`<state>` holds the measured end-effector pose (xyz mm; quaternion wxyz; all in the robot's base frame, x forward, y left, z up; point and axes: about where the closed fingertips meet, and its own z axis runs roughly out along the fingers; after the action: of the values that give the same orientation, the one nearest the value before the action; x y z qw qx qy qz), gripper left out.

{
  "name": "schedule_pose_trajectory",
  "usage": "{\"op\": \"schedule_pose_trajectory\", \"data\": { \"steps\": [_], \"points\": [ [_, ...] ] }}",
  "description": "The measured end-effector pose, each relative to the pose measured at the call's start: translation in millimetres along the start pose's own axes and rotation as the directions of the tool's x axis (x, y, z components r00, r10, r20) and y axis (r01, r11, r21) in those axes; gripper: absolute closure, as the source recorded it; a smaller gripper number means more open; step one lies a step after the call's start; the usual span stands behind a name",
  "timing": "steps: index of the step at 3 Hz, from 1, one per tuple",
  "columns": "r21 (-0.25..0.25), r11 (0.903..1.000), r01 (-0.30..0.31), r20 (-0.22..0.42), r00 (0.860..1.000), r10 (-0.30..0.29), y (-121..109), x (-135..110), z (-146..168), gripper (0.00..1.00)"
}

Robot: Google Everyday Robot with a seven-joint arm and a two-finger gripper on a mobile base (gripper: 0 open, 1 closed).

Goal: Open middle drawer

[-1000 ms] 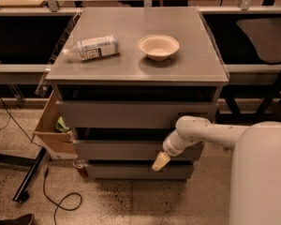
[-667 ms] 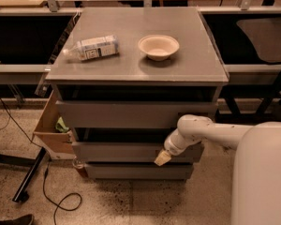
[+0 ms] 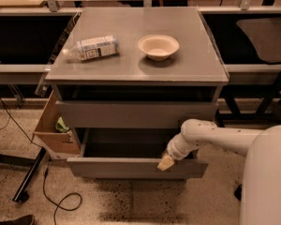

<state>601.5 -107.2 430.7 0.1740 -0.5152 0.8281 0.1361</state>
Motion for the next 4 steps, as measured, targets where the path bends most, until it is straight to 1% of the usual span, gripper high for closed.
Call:
{"op": "schedule_pose_trajectory", "data": {
  "steps": [1, 2, 4],
  "points": [
    [0.012, 0.9999, 0.003, 0.004, 1.0, -0.003, 9.9, 11.1, -5.6, 0.84],
    [0.013, 0.9999, 0.005, 0.006, 1.0, -0.005, 17.9, 19.7, -7.7, 0.61],
    [-0.007, 0.9999, 0.014, 0.011, 1.0, -0.014, 37.3, 35.2, -3.2, 0.15]
  ]
}}
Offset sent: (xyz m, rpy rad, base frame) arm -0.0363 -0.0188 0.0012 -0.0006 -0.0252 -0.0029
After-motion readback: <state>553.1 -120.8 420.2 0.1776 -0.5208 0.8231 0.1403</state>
